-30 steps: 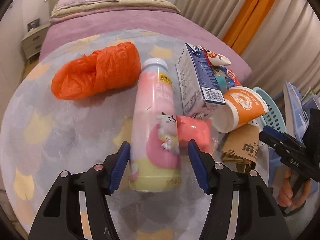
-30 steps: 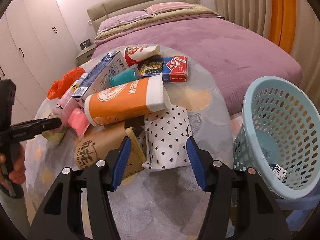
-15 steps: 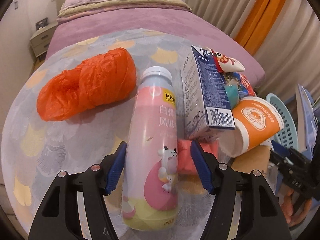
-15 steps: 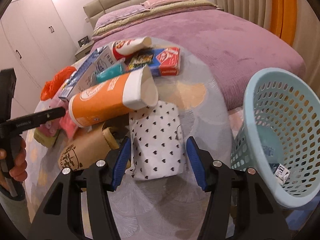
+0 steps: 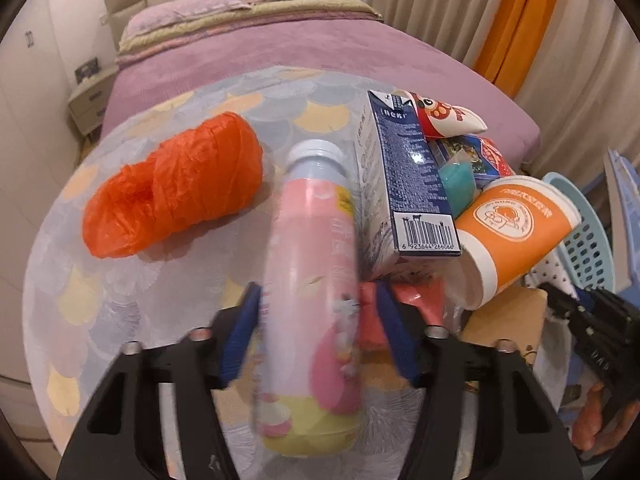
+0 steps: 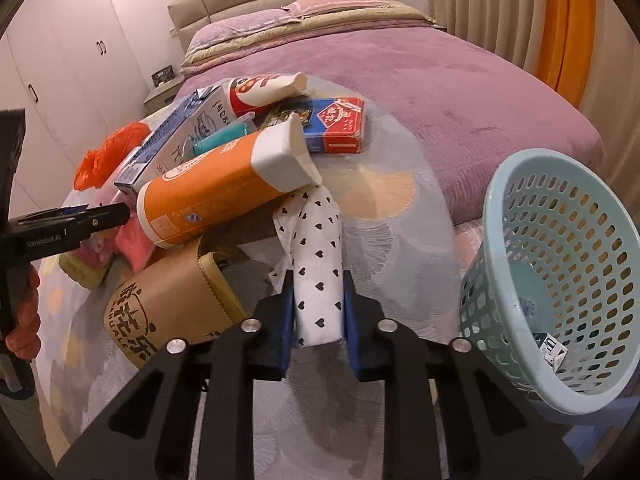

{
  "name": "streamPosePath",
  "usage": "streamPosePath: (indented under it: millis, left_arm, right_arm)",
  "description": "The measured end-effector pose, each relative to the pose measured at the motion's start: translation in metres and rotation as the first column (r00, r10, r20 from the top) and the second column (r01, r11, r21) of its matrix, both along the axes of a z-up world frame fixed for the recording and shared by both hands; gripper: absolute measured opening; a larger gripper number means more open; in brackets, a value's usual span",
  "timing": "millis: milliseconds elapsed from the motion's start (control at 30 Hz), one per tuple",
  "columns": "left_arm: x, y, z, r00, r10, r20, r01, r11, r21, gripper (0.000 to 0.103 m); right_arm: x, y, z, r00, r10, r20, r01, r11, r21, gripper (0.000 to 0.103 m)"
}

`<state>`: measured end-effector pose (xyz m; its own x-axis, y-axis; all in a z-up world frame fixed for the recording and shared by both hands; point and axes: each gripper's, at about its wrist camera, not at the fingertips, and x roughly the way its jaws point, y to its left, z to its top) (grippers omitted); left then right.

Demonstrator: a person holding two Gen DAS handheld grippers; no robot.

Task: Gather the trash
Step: 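Grasp the pink drink bottle with the left tool while the right tool grasps the heart-print paper, then carry pink bottle and heart-print paper into the blue basket and release both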

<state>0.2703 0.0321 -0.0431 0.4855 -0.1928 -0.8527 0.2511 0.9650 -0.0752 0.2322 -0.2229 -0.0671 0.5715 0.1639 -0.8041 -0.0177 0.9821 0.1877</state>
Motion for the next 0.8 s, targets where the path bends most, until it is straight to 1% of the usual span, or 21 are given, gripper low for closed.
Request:
streamPosePath:
  millis: [100, 167, 200, 300, 567, 700, 800]
  left_arm:
    - [-0.002, 0.006, 0.002, 1.0, -0.003, -0.005, 0.003, 0.999, -0.053, 0.047]
    - [-0.005, 0.008, 0.003, 1.0, 0.007, 0.007, -0.007, 0.998, -0.06, 0.047]
    - [-0.008, 0.009, 0.005, 1.0, 0.014, 0.02, -0.013, 0.998, -0.069, 0.047]
    - [-0.022, 0.014, 0.019, 0.998, 0.018, 0.068, -0.01, 0.992, -0.125, 0.047]
    - [-0.044, 0.014, 0.054, 0.984, 0.038, 0.173, -0.006, 0.983, -0.185, 0.047]
    - [-0.054, -0.003, 0.079, 0.97, 0.006, 0.241, 0.045, 0.977, -0.206, 0.047]
    - [-0.055, -0.027, 0.094, 0.96, -0.045, 0.277, 0.11, 0.969, -0.223, 0.047]
  right_arm:
    - [-0.002, -0.004, 0.002, 1.0, -0.006, 0.007, 0.006, 1.0, 0.009, 0.018]
    - [-0.004, -0.007, 0.004, 1.0, -0.01, 0.01, 0.01, 1.0, 0.013, 0.017]
    - [-0.005, -0.008, 0.005, 1.0, -0.012, 0.012, 0.012, 1.0, 0.015, 0.017]
    - [-0.009, -0.016, 0.01, 0.999, -0.024, 0.026, 0.024, 0.999, 0.03, 0.016]
    - [-0.016, -0.048, 0.022, 0.995, -0.087, 0.046, 0.082, 0.993, 0.088, 0.016]
    - [-0.023, -0.068, 0.035, 0.988, -0.129, 0.08, 0.12, 0.987, 0.109, 0.016]
    - [-0.029, -0.087, 0.047, 0.979, -0.173, 0.11, 0.16, 0.98, 0.12, 0.016]
